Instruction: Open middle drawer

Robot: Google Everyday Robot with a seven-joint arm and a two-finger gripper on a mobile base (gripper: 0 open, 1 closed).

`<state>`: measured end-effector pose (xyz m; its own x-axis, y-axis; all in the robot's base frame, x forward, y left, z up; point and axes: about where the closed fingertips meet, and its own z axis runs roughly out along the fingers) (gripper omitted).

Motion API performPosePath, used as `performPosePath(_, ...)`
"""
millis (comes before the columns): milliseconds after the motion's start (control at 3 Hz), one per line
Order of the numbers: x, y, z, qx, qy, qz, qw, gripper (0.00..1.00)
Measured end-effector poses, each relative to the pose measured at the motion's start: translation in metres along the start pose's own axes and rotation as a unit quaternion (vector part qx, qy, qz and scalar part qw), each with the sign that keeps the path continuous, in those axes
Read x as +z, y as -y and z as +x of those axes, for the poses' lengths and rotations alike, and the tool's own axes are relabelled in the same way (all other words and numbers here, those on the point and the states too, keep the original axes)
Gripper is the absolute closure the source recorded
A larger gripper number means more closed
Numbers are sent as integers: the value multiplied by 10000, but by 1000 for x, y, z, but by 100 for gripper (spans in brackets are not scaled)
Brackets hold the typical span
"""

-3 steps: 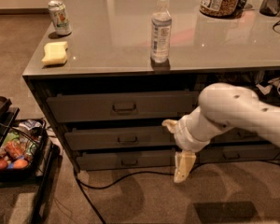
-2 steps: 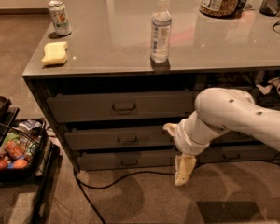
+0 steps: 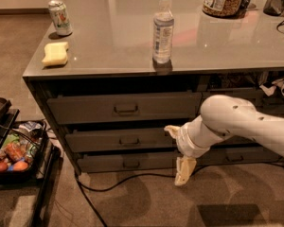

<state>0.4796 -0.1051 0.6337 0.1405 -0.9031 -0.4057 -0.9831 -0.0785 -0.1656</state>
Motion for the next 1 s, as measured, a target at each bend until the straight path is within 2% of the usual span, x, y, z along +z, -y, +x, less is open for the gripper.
performPosePath(333, 30, 24, 15, -181, -74, 202, 9996, 0)
performPosePath(667, 79, 69, 44, -294, -497, 171, 9982, 0)
performPosePath(1000, 83, 71, 46, -288, -504, 156, 9982, 0)
